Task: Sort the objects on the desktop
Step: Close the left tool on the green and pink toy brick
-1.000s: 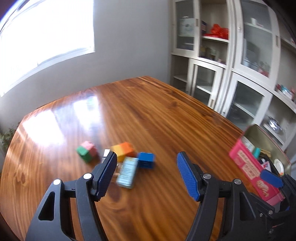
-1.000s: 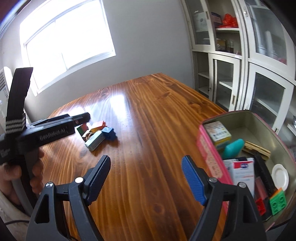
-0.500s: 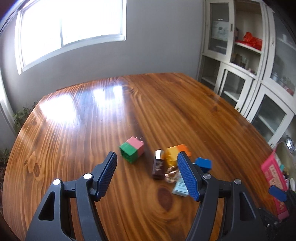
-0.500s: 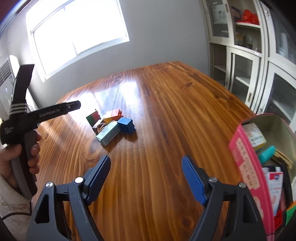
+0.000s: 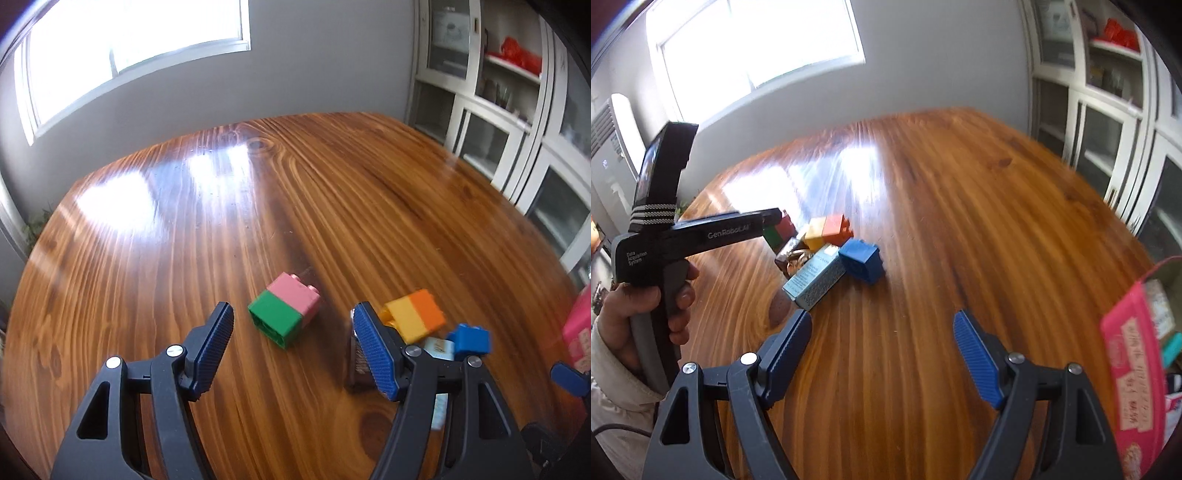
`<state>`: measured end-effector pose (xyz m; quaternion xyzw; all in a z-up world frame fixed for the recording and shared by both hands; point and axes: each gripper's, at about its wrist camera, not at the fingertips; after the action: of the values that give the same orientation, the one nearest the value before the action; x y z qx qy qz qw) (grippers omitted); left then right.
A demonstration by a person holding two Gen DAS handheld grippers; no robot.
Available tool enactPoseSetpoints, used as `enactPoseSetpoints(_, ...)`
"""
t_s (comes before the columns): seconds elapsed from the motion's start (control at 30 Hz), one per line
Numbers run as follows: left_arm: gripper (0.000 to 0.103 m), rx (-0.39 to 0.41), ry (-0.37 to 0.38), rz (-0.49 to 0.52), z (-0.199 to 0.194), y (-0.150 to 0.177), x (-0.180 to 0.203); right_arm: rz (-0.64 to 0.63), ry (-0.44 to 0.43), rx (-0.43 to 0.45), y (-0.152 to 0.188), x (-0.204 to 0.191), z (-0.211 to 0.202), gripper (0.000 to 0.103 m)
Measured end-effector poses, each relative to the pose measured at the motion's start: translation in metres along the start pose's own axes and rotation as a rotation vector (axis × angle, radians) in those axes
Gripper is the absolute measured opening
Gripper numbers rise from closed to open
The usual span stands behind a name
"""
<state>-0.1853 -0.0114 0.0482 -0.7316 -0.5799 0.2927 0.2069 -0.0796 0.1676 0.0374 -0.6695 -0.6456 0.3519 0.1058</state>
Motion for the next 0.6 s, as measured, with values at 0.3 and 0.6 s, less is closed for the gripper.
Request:
enactPoseSetpoints(0.3,0.071,-0.002,0.019,0.041,0.03,-0.015,-0.009,-0.028,-0.008,0.008,-0.02,-0.017,0.023,0.082)
enactPoseSetpoints(0.6,0.071,-0.042,0.018,0.083,0.056,-0.018,-0.007,0.011,-0.003,-0.015,-0.033,-0.008,0.045,0.082)
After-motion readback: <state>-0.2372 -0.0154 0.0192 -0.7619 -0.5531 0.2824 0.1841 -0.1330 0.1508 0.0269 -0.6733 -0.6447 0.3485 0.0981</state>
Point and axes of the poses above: each gripper's, at about its wrist camera, not at the fingertips, and z roughly the way its jaws point, x to its right, y to its underside, and after that the axes turned 13 degrees about z, right-handed
